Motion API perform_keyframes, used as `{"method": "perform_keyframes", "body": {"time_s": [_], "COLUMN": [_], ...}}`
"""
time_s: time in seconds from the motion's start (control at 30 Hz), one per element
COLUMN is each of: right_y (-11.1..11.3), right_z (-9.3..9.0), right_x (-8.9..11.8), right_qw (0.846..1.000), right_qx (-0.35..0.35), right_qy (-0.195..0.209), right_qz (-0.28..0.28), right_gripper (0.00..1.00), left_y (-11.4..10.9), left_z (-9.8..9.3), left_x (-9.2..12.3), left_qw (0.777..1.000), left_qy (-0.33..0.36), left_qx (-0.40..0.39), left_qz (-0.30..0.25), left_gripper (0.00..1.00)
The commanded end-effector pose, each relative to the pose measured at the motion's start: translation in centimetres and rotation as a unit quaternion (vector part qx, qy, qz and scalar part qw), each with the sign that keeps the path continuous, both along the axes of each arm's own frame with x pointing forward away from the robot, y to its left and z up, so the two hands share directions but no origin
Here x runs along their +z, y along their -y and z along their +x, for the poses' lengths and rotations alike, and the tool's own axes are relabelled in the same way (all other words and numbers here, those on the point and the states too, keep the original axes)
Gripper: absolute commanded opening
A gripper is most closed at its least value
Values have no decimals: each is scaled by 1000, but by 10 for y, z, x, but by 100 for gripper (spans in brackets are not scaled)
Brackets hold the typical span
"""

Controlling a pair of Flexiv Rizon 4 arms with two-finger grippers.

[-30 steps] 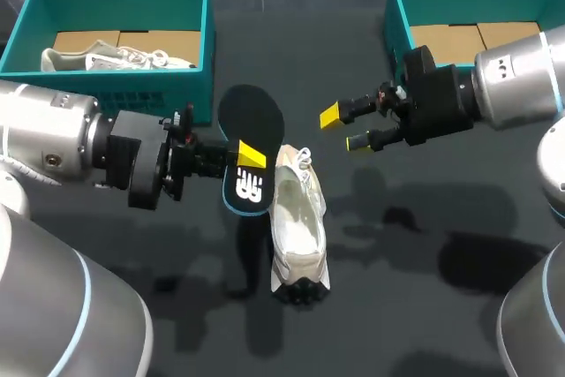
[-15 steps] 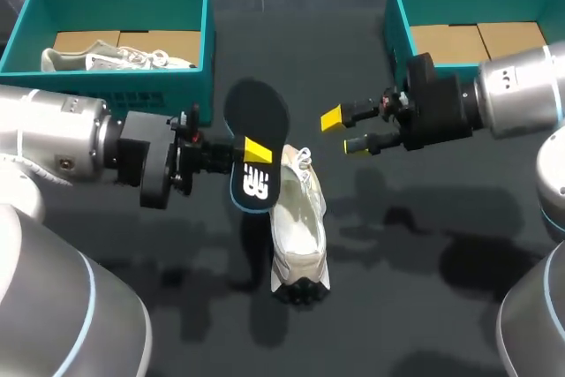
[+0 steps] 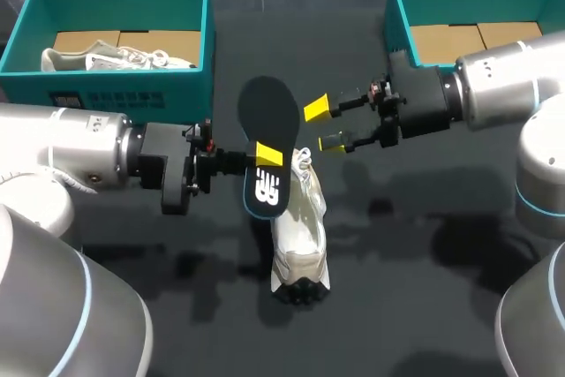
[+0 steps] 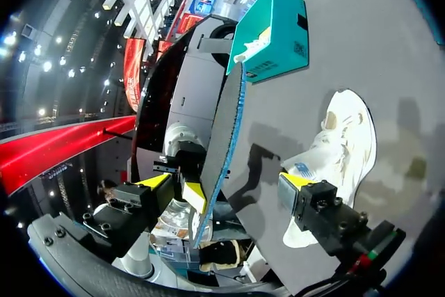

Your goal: Take the shoe out of the shoebox, open the shoe tongue, remove and reinsert the insole, then place the shoe into the shoebox

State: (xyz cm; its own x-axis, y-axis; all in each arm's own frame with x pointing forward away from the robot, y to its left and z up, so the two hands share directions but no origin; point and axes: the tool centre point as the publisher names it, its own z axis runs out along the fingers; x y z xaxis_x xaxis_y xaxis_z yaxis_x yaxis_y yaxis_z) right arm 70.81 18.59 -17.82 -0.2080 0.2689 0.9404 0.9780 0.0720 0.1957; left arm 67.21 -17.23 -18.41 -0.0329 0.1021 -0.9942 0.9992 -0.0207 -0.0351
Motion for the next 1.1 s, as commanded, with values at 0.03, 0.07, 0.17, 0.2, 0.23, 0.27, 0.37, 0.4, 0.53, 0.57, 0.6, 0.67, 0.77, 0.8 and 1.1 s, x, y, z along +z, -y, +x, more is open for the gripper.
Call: {"method": "perform_keyframes", "body": {"time_s": [0.03, 0.07, 0.17, 0.2, 0.23, 0.27, 0.37, 0.4, 0.53, 0.57, 0.6, 0.67, 0.77, 0.8, 1.1], "right_y": [-15, -15, -20, -22, -23, -25, -31, -32, -36, -37, -38, -39, -41, -41, -42], "right_z": [8, 8, 7, 8, 8, 8, 8, 8, 8, 8, 8, 8, 8, 8, 8], "right_x": [-6, -6, -7, -7, -7, -7, -8, -8, -8, -8, -7, -7, -6, -6, -10], "right_qw": [1000, 1000, 1000, 1000, 1000, 999, 999, 999, 998, 998, 998, 998, 998, 998, 997], "right_qx": [5, 4, 0, -2, -3, -4, -6, -7, -7, -7, -7, -8, -11, -12, -19], "right_qy": [-7, -8, -13, -17, -19, -22, -24, -23, -23, -24, -24, -27, -33, -35, -50], "right_qz": [9, 11, 19, 21, 22, 23, 34, 41, 51, 52, 54, 56, 56, 56, 59], "right_gripper": [100, 100, 100, 98, 94, 87, 76, 68, 60, 57, 56, 49, 45, 44, 25], "left_y": [11, 11, 14, 16, 16, 17, 18, 19, 22, 23, 23, 24, 25, 25, 27], "left_z": [7, 9, 11, 12, 13, 14, 15, 16, 17, 17, 17, 18, 18, 18, 19], "left_x": [-4, -5, -6, -7, -7, -8, -9, -9, -11, -11, -11, -11, -11, -11, -14], "left_qw": [1000, 1000, 1000, 1000, 1000, 999, 999, 999, 999, 999, 999, 999, 999, 999, 999], "left_qy": [5, 8, 17, 18, 20, 20, 23, 23, 21, 22, 23, 24, 23, 23, 22], "left_qx": [7, 8, 13, 16, 21, 23, 36, 39, 39, 39, 39, 41, 43, 43, 43], "left_qz": [-7, -5, -4, -6, -8, -9, -13, -14, -16, -16, -17, -18, -21, -22, -22], "left_gripper": [0, 0, 0, 0, 0, 0, 0, 0, 0, 0, 0, 0, 0, 0, 0]}}
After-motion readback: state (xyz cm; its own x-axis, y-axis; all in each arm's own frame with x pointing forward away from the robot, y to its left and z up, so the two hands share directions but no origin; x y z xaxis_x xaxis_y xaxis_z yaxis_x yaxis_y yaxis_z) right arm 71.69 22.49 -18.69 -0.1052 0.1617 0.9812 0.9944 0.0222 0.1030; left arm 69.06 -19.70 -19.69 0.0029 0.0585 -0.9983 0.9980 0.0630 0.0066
